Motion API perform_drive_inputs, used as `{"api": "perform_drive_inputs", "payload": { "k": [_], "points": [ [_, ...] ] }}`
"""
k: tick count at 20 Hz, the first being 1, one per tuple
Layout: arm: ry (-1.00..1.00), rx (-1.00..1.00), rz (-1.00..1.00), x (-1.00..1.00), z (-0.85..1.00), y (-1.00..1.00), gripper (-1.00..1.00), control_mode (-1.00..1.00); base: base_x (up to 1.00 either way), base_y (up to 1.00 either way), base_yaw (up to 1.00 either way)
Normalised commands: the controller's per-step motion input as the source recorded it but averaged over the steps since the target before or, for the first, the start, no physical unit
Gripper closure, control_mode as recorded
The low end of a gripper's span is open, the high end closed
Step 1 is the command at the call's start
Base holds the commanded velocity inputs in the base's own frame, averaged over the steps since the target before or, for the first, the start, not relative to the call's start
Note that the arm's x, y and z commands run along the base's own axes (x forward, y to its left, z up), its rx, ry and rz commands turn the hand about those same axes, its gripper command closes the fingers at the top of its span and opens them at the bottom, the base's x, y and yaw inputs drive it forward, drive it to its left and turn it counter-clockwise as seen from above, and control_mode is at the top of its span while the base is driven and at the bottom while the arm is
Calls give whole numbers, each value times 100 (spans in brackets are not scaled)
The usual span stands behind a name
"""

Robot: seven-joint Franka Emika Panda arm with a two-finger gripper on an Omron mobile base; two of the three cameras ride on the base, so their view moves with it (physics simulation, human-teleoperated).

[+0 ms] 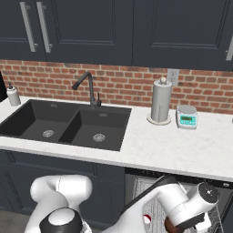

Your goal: Pick up the cup and bowl from the counter, place them in the dishwasher, and close the dishwasher door.

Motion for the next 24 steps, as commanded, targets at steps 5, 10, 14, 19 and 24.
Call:
{"api": "perform_drive_inputs", "payload": {
  "k": [5, 10, 14, 19, 24],
  "points": [
    [-11, 11, 0, -7, 41, 0, -100, -100, 0, 0, 0],
    [-2, 4, -5, -33, 0, 1, -100, -100, 0, 0, 0],
    [0, 0, 4, -16, 0, 56, -100, -100, 0, 0, 0],
    [-1, 1, 2, -32, 0, 40, -100, -100, 0, 0, 0],
    [0, 15, -2, -66, 0, -2, -100, -100, 0, 0, 0]
  ]
}}
